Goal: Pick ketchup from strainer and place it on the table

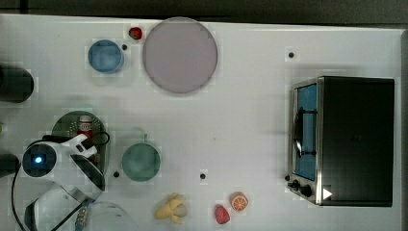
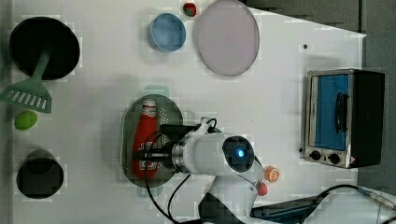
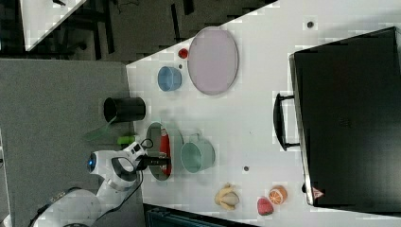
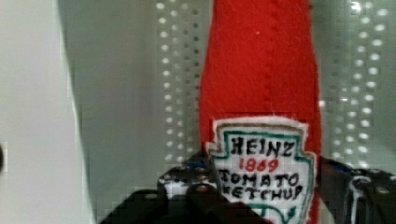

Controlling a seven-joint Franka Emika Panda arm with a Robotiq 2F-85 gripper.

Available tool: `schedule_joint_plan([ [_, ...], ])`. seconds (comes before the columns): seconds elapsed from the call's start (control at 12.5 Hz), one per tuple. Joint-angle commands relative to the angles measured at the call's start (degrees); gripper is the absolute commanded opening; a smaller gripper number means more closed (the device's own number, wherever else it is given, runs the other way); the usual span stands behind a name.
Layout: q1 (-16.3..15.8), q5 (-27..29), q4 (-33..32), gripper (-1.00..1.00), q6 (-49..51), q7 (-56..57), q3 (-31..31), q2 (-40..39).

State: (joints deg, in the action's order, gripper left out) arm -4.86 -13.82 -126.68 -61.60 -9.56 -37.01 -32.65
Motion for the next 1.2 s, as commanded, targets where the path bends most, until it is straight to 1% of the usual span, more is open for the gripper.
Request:
schedule_joint_plan([
  [0.08,0.77,0.89,1.63,0.21,3.88,-2.5,-2.55,6.9],
  [0.16,1.34,2.02,2.21,0.21,7.18,-2.5,-3.36,9.7],
  [0.32,2.43,6.25,4.44,0.21,14.15,-2.46,-4.25,15.05],
  [0.48,3.87,10.01,7.81,0.21,19.23,-0.83,-4.08,19.17],
  [0.56,4.74,11.01,9.81,0.21,21.4,0.2,-3.67,20.47],
  [0.8,7.44,11.15,16.47,0.21,29.72,3.57,-1.17,21.08],
  [0.96,9.04,11.15,20.36,0.21,34.96,9.45,1.94,20.41],
  [1.2,10.77,11.13,24.39,0.21,37.03,17.81,8.45,19.0],
])
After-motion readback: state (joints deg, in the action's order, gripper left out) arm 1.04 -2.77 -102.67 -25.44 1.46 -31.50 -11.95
